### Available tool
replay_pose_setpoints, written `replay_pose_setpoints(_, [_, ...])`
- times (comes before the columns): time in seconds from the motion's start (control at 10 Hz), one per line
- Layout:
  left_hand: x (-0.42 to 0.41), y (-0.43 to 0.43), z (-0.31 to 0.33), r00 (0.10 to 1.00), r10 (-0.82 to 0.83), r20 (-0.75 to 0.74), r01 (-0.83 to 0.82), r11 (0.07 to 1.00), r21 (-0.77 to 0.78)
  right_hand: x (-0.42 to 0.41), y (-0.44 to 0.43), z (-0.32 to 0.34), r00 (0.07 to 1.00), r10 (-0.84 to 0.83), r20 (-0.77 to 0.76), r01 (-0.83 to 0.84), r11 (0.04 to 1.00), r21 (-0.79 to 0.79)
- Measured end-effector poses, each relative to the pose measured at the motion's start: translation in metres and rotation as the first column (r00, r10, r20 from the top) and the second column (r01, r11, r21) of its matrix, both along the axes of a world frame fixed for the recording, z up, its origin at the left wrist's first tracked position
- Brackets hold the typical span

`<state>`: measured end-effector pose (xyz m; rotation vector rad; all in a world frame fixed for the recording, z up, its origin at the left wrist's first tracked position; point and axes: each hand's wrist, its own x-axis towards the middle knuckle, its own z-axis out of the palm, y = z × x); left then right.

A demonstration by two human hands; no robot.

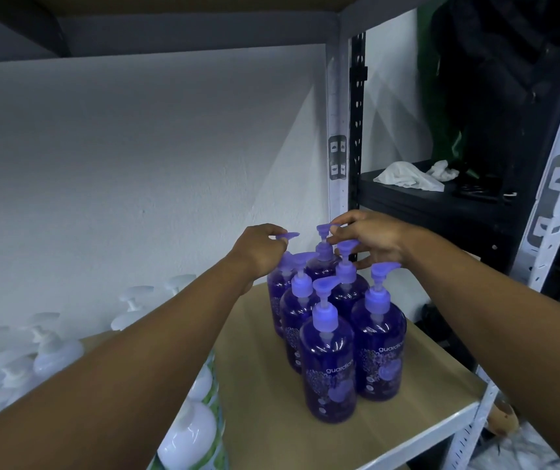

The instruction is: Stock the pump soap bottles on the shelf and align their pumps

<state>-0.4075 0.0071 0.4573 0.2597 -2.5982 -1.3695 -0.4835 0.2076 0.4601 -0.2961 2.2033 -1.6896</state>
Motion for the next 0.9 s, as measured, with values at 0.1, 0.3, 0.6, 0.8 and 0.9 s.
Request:
replay_pose_setpoints(0.1, [0.001, 0.000, 0.000, 1.000, 0.003, -0.008, -0.003, 1.000, -0.009, 0.000, 0.000, 0.000, 1.000, -0.003, -0.002, 0.003, 1.000, 0.004])
replay_pose_setpoints(0.3, [0.003, 0.001, 0.000, 1.000, -0.003, -0.018, 0.002, 1.000, -0.030, 0.003, -0.001, 0.000, 1.000, -0.012, 0.000, 0.012, 1.000, 0.001])
replay_pose_setpoints(0.6, [0.044, -0.011, 0.016, 0.999, -0.029, -0.018, 0.030, 0.999, 0.032, 0.026, -0.003, 0.015, 0.992, -0.115, -0.040, 0.119, 0.989, 0.093])
replay_pose_setpoints(0.8, [0.117, -0.044, 0.045, 0.998, 0.004, -0.065, -0.007, 0.999, -0.047, 0.066, -0.022, 0.051, 0.920, -0.122, -0.373, 0.211, 0.956, 0.206])
replay_pose_setpoints(0.9, [0.162, -0.072, 0.055, 0.992, 0.074, -0.099, -0.079, 0.996, -0.046, 0.098, -0.048, 0.059, 0.879, -0.071, -0.471, 0.182, 0.964, 0.194])
